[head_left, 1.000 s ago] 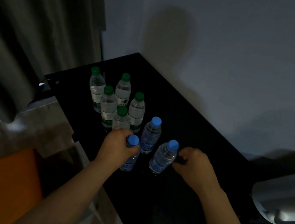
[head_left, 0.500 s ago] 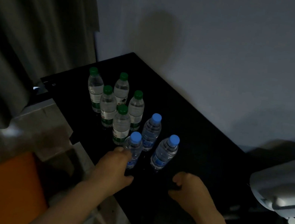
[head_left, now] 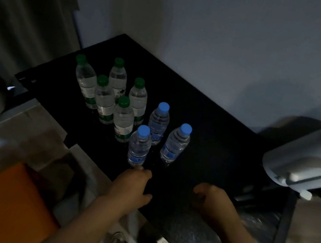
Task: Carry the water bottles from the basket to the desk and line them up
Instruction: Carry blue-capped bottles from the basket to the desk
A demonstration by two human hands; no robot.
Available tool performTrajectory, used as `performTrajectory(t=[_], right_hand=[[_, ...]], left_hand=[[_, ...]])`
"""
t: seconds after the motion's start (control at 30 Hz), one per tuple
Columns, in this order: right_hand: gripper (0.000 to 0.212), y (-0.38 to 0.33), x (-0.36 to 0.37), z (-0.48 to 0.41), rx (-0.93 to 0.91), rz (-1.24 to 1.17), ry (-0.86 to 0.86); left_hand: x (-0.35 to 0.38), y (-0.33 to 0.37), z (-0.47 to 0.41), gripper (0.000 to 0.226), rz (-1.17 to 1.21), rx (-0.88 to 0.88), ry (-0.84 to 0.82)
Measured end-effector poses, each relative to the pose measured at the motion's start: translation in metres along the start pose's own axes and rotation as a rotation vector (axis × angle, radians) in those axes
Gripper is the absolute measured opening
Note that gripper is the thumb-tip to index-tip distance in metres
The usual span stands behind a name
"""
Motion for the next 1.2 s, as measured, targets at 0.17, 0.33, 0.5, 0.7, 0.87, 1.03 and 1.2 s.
performTrajectory(t=[0.17, 0.33, 0.5, 0.7, 0.87, 1.03, 1.2], right_hand=[[0.026, 0.031, -0.002, 0.027, 0.112, -0.08, 0.071], [0.028, 0.072, 0.002, 0.066, 0.269, -0.17, 0.169], [0.036, 0.119, 0.016, 0.111, 0.404, -0.286, 0.219], [0.039, 0.181, 0.041, 0.182, 0.547, -0.424, 0.283], [0.036, 0.237, 0.068, 0.259, 0.693, -0.502, 0.339], [0.038, 0.287, 0.104, 0.334, 0.841, -0.599, 0.348], [0.038, 0.323, 0.139, 0.396, 0.989, -0.702, 0.382]], left_hand=[[0.004, 0.026, -0.015, 0.046, -0.016, 0.109, -0.045], [0.02, 0.071, -0.023, 0.04, -0.056, 0.243, -0.132], [0.045, 0.124, -0.021, 0.044, -0.155, 0.355, -0.207], [0.093, 0.194, -0.002, 0.041, -0.272, 0.481, -0.257], [0.149, 0.257, 0.03, 0.04, -0.325, 0.588, -0.346], [0.211, 0.319, 0.063, 0.041, -0.36, 0.713, -0.412], [0.266, 0.379, 0.087, 0.05, -0.457, 0.877, -0.526]])
Point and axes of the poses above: each hand's wrist, its own z-axis away from the middle knuckle, its own x-axis out of the palm, y = z × x, the point moved 1 cm from there along -z, towards the middle knuckle, and after that the axes turned 5 degrees about x, right-handed, at the moved point
